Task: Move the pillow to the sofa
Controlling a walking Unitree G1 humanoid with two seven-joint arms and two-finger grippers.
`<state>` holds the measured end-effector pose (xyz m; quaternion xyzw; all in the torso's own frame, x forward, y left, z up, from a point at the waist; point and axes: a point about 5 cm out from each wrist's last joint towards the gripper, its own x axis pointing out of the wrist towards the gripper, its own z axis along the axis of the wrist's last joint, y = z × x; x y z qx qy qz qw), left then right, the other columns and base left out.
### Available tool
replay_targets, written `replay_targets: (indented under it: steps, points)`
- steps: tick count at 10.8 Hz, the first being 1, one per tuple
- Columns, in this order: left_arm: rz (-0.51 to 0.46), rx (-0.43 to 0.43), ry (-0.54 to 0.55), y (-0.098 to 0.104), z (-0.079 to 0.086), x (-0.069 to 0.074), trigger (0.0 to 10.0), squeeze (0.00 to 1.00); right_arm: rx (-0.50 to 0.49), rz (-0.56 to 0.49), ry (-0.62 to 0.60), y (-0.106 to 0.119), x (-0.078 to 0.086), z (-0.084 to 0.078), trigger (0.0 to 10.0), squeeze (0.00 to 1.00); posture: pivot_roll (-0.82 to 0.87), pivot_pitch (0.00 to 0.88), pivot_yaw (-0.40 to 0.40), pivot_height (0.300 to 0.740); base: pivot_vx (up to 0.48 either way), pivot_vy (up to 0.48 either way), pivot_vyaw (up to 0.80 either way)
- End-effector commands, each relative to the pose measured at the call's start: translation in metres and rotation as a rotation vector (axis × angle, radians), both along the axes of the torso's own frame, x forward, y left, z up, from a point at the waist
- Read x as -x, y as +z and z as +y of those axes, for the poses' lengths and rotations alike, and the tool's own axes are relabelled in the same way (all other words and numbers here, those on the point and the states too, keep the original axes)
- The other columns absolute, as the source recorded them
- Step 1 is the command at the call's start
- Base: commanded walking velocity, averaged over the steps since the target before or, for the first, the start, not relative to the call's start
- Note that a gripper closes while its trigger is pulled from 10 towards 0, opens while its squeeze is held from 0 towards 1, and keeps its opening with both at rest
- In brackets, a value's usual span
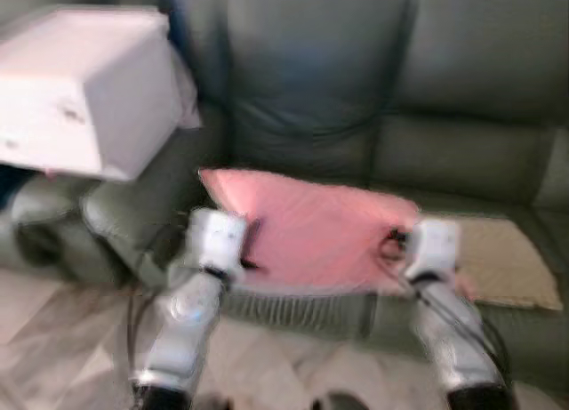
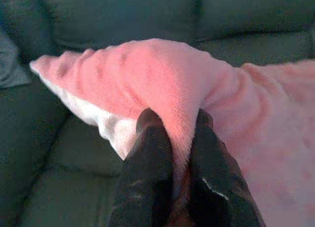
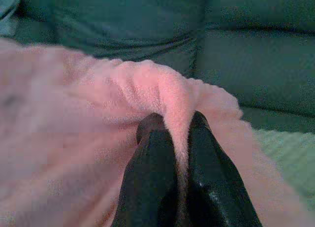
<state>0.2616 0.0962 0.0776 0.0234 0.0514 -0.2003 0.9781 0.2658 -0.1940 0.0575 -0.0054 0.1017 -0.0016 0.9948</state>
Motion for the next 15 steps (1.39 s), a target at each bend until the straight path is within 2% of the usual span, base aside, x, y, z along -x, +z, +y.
replay_targets:
  steps: [1,6,8,10,11,14,15]
  points:
    - [-0.027,-0.018,0.035,0.0058,0.0130,-0.0040,10.0,0.00,-0.021,-0.039,0.042,0.0080,-0.0065,0.0149,10.0,0.00,-0.07,0.018,-0.040,0.740,0.296,0.379,0.00]
    - [-0.026,-0.025,0.025,0.0046,0.0116,-0.0017,10.0,0.00,-0.024,-0.037,0.055,0.0075,-0.0067,0.0172,10.0,0.00,-0.07,0.019,-0.045,0.740,0.048,0.457,0.00]
    - [-0.036,-0.028,0.023,0.0058,0.0109,-0.0010,10.0,0.00,-0.022,-0.029,0.058,0.0061,-0.0069,0.0183,10.0,0.00,-0.06,0.018,-0.045,0.740,0.000,0.000,0.00]
    - [-0.039,-0.028,0.023,0.0059,0.0101,0.0000,10.0,0.00,-0.022,-0.027,0.059,0.0060,-0.0066,0.0189,10.0,0.00,-0.06,0.022,-0.044,0.740,0.000,0.000,-0.80]
    - [-0.028,0.005,0.001,0.0062,0.0080,0.0018,10.0,0.00,-0.023,-0.024,0.056,0.0053,-0.0058,0.0183,10.0,0.00,-0.07,0.024,-0.046,0.740,0.000,0.000,-0.80]
    - [-0.041,-0.007,0.010,0.0080,0.0090,0.0007,10.0,0.00,-0.024,-0.026,0.052,0.0055,-0.0042,0.0177,10.0,0.00,-0.07,0.035,-0.046,0.740,0.000,0.000,-0.80]
    - [-0.042,-0.005,0.010,0.0081,0.0088,0.0009,10.0,0.00,-0.024,-0.026,0.053,0.0056,-0.0041,0.0175,10.0,0.00,-0.07,0.036,-0.047,0.740,0.000,0.000,0.00]
